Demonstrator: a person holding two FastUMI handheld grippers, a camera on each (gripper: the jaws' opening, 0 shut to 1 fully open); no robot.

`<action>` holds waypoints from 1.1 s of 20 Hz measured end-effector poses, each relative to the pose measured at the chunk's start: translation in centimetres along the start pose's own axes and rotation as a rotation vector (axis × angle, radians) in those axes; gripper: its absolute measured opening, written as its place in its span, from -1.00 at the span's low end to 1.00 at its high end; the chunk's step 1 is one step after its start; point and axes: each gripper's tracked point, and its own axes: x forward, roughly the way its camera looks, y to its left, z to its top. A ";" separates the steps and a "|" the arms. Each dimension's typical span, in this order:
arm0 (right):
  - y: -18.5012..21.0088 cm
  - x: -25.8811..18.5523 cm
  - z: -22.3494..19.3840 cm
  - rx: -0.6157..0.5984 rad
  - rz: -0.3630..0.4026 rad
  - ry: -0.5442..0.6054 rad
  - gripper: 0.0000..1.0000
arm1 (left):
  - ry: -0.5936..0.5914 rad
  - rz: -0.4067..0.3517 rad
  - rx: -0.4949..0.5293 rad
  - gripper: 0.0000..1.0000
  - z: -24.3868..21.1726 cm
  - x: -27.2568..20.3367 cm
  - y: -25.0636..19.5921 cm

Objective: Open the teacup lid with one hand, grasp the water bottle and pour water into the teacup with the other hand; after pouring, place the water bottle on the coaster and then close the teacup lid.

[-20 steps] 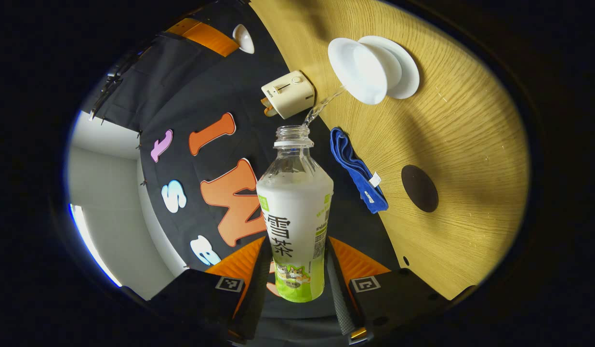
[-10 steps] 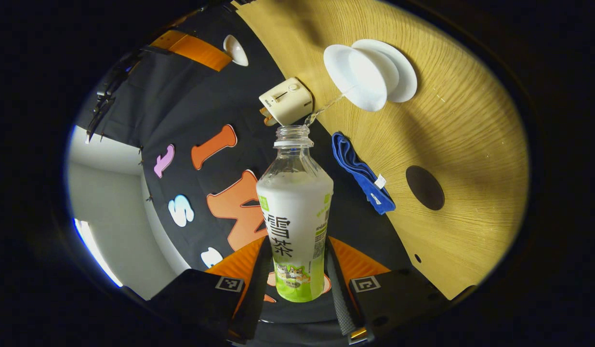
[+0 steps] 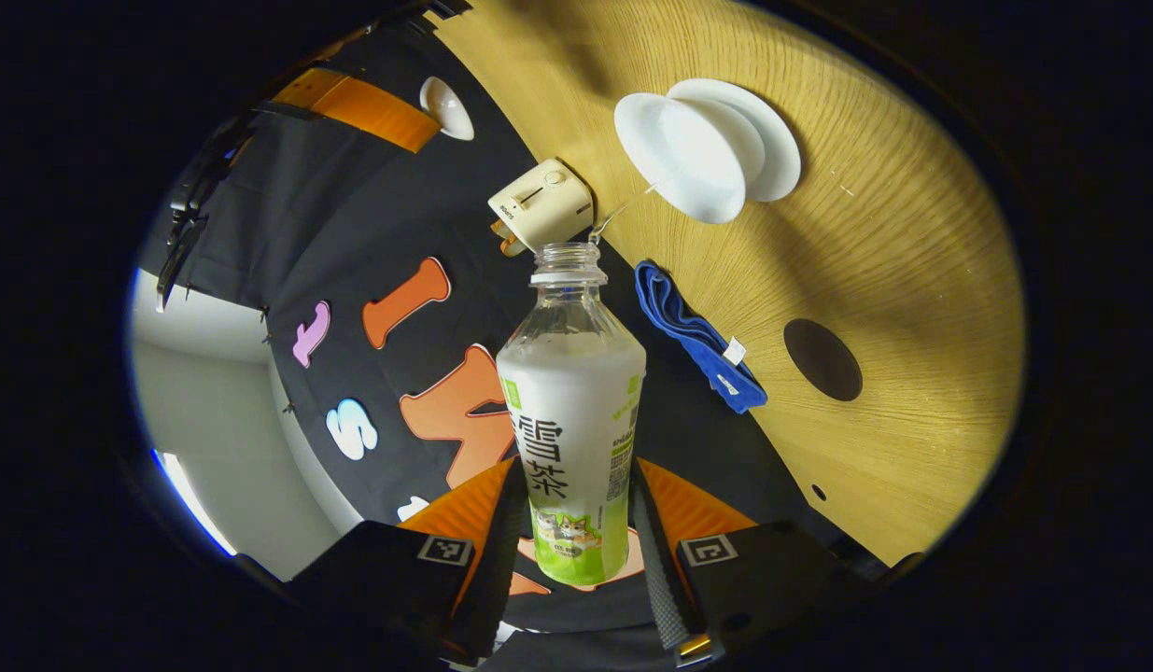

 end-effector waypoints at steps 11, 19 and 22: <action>-0.2 0.0 -0.2 0.013 0.002 0.000 -0.58 | -0.026 0.034 0.029 0.33 0.8 -0.1 1.4; 0.2 0.2 -0.2 0.019 0.015 0.003 -0.58 | -0.037 0.020 -0.017 0.32 1.1 0.1 0.4; 0.6 0.4 -0.8 0.026 0.024 0.016 -0.58 | -0.062 0.024 -0.063 0.31 1.7 -0.1 0.5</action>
